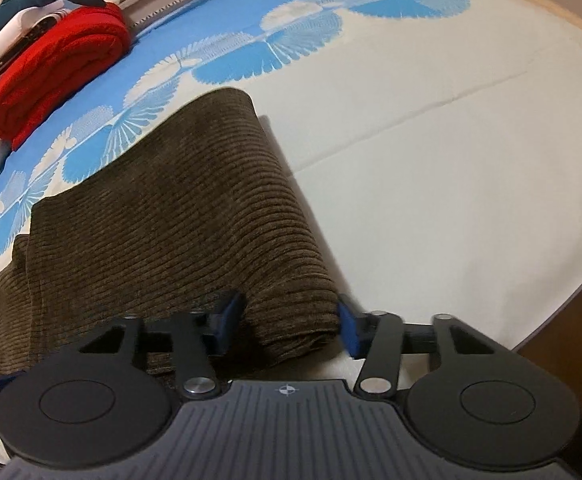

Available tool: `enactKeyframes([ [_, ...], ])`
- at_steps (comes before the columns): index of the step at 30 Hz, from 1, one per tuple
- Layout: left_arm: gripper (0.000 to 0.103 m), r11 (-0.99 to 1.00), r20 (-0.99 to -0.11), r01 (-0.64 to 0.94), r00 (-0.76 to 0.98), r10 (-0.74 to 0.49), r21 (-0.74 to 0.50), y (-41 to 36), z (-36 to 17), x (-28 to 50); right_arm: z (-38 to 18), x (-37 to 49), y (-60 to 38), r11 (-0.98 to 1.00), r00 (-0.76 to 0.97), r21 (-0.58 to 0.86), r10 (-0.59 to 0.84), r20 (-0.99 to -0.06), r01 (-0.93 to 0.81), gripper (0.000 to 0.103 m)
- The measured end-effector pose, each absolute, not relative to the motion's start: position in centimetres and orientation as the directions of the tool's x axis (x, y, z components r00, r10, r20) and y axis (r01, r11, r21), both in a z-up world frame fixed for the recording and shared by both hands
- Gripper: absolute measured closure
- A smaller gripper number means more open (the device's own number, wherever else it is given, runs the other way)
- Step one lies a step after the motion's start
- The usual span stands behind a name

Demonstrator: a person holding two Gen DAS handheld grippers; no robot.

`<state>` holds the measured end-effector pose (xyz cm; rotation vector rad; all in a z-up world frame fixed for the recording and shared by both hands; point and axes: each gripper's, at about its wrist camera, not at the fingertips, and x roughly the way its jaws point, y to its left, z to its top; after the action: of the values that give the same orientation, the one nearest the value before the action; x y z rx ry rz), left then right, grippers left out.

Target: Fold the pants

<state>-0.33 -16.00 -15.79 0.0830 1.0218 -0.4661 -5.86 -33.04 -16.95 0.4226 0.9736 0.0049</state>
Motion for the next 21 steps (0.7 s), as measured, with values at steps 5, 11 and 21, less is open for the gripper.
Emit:
enactKeyframes([
  [5,0.063,0.902,-0.838,0.406,0.435,-0.331,-0.146,-16.0,-16.1,-0.3,-14.4,-7.1,-31.6,0.949,0.668,0.310,0.191,-0.719,0.062,0.071],
  [11,0.062,0.904,-0.839,0.403,0.433,-0.330,-0.147,-16.0,-16.2,-0.3,-13.4,-7.5,-31.0,0.964,0.691,0.264,0.176,-0.701,0.021,0.066],
  [21,0.055,0.907,-0.843,0.395,0.431,-0.322,-0.145,-15.8,-16.3,-0.1,-17.2,-6.4,-34.3,0.855,0.569,0.440,0.225,-0.791,0.273,0.050],
])
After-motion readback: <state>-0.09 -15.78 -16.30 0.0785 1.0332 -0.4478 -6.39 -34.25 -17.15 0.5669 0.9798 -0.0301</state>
